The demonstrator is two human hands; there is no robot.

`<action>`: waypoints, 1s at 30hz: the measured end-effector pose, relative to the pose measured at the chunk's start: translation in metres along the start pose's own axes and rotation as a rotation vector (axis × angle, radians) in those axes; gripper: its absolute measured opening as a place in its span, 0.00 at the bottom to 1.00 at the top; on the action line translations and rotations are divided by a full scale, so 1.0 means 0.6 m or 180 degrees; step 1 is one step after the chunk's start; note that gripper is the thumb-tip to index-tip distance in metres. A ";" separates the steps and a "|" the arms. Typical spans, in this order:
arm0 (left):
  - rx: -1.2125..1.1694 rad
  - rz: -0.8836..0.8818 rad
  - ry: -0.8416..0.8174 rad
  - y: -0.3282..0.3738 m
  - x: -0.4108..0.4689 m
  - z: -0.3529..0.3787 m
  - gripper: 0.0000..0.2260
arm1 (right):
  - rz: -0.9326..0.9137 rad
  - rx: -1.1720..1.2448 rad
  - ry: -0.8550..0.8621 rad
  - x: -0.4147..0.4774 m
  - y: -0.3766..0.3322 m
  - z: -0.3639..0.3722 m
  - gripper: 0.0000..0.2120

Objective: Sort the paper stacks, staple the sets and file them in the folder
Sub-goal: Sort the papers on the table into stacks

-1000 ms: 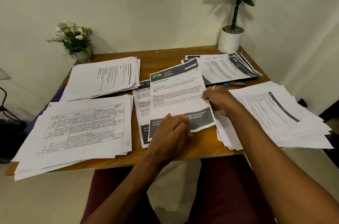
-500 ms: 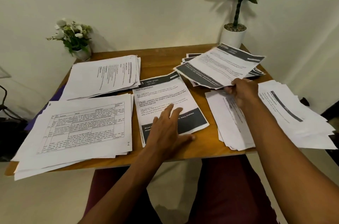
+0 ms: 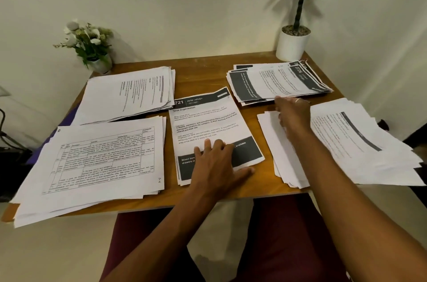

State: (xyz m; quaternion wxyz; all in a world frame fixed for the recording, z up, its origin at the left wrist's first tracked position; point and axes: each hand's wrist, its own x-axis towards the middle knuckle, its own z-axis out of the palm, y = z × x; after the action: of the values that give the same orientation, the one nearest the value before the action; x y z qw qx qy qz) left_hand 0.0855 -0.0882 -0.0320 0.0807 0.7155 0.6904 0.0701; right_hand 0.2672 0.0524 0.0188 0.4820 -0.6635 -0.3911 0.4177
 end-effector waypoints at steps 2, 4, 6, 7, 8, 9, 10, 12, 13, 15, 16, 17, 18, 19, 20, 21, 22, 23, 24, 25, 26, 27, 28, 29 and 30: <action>0.0000 -0.0024 0.0034 0.001 0.001 0.001 0.37 | -0.0271 -0.0452 -0.0328 -0.023 0.009 0.012 0.09; 0.0024 -0.0011 0.0090 0.002 0.001 0.002 0.35 | -0.0415 -0.1163 -0.0794 -0.046 0.014 0.025 0.10; -0.0084 0.0026 0.0132 0.001 0.000 0.002 0.33 | -0.0550 -0.1579 -0.1060 -0.060 0.016 0.037 0.07; -0.0187 0.0039 0.0170 0.000 0.000 0.001 0.33 | -0.0605 -0.1626 -0.1128 -0.065 0.015 0.043 0.06; -0.0301 0.0039 0.0215 -0.001 -0.002 -0.001 0.33 | -0.0656 -0.1606 -0.1167 -0.070 0.014 0.047 0.07; -0.0402 0.0035 0.0262 -0.002 -0.004 -0.004 0.33 | -0.0680 -0.1574 -0.1172 -0.073 0.015 0.052 0.07; -0.0491 0.0028 0.0314 -0.002 -0.006 -0.007 0.33 | -0.0712 -0.1555 -0.1156 -0.075 0.014 0.056 0.08; -0.0678 0.0022 0.0400 -0.002 -0.008 -0.012 0.29 | -0.0754 -0.1517 -0.1028 -0.077 0.013 0.062 0.08; -0.0765 0.0023 0.0422 -0.001 -0.009 -0.014 0.27 | -0.0730 -0.1498 -0.0954 -0.078 0.011 0.063 0.09; -0.0915 0.0031 0.0428 -0.003 -0.010 -0.016 0.25 | -0.0585 -0.1464 -0.0964 -0.076 0.011 0.064 0.10; -0.0967 0.0051 0.0398 -0.005 -0.010 -0.018 0.25 | -0.0519 -0.1488 -0.1035 -0.074 0.012 0.064 0.10; -0.0987 0.0082 0.0339 -0.007 -0.009 -0.021 0.24 | -0.0466 -0.1521 -0.1099 -0.072 0.012 0.064 0.11; -0.0988 0.0112 0.0260 -0.009 -0.008 -0.024 0.23 | -0.0429 -0.1531 -0.1141 -0.072 0.012 0.064 0.11; -0.0983 0.0123 0.0189 -0.011 -0.008 -0.029 0.21 | -0.0409 -0.1503 -0.1157 -0.074 0.011 0.064 0.10; -0.0976 0.0110 0.0137 -0.011 -0.008 -0.034 0.19 | -0.0403 -0.1457 -0.1158 -0.074 0.012 0.064 0.09; -0.1002 0.0082 0.0129 -0.009 -0.008 -0.038 0.16 | -0.0409 -0.1402 -0.1153 -0.073 0.013 0.063 0.08; -0.1090 0.0041 0.0189 -0.007 -0.009 -0.040 0.13 | -0.0404 -0.1340 -0.1147 -0.073 0.013 0.062 0.07; -0.1246 -0.0017 0.0318 -0.004 -0.012 -0.040 0.10 | -0.0407 -0.1291 -0.1139 -0.076 0.011 0.060 0.06; -0.1439 -0.0100 0.0504 -0.001 -0.016 -0.039 0.09 | -0.0399 -0.1261 -0.1145 -0.080 0.009 0.057 0.05; -0.1633 -0.0203 0.0722 0.001 -0.020 -0.038 0.11 | -0.0373 -0.1205 -0.1165 -0.081 0.007 0.056 0.05; -0.1790 -0.0287 0.0932 0.001 -0.022 -0.036 0.12 | -0.0297 -0.1112 -0.1188 -0.079 0.006 0.055 0.05; -0.1866 -0.0275 0.1121 0.001 -0.024 -0.033 0.12 | -0.0194 -0.1019 -0.1214 -0.080 0.003 0.056 0.08; -0.1830 -0.0127 0.1278 0.001 -0.027 -0.028 0.12 | -0.0109 -0.0968 -0.1235 -0.082 -0.002 0.055 0.12; -0.1683 0.0081 0.1383 0.001 -0.027 -0.022 0.10 | -0.0073 -0.0962 -0.1264 -0.084 -0.008 0.054 0.16; -0.1488 0.0274 0.1441 0.003 -0.029 -0.015 0.08 | -0.0038 -0.0955 -0.1323 -0.085 -0.013 0.054 0.18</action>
State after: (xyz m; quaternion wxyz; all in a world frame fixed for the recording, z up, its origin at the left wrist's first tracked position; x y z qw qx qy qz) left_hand 0.0847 -0.1054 -0.0229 0.0842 0.6724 0.6251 0.3873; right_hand 0.2184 0.0173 0.0291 0.2898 -0.6252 -0.5433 0.4796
